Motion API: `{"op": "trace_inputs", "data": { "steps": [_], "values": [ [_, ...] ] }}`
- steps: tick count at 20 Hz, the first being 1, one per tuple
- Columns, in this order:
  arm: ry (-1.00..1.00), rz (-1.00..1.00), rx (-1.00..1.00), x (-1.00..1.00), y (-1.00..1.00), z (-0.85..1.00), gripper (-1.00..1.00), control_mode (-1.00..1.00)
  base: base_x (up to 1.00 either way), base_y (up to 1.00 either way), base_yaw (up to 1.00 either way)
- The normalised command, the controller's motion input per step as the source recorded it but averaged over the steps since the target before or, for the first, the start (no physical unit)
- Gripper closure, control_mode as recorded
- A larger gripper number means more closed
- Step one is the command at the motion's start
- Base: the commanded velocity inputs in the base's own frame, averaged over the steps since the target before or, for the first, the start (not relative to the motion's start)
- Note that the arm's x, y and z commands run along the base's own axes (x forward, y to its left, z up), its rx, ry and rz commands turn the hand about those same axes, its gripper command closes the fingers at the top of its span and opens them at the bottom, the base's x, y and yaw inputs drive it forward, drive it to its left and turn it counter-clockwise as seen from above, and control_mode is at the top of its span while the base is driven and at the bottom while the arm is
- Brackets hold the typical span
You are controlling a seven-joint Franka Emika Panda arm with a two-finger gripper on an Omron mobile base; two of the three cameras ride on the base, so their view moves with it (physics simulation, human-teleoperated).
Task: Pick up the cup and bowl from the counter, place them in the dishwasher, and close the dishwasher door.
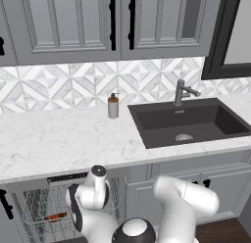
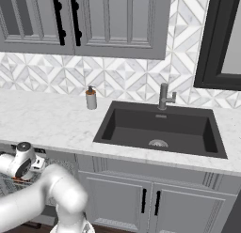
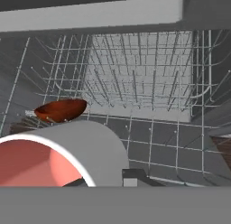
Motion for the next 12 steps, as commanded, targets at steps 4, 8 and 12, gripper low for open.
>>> {"op": "trace_inputs", "data": {
  "steps": [4,8,12],
  "values": [
    [0.0,-0.12,0.06,0.22,-0.08,-0.53,1.0,-1.0,0.0,0.0,0.0],
    [0.0,-0.14,0.06,0.34,-0.02,-0.35,1.0,-1.0,0.0,0.0,0.0],
    [0.0,-0.11,0.03,0.39,0.0,-0.04,1.0,-1.0,0.0,0.0,0.0]
  ]
}}
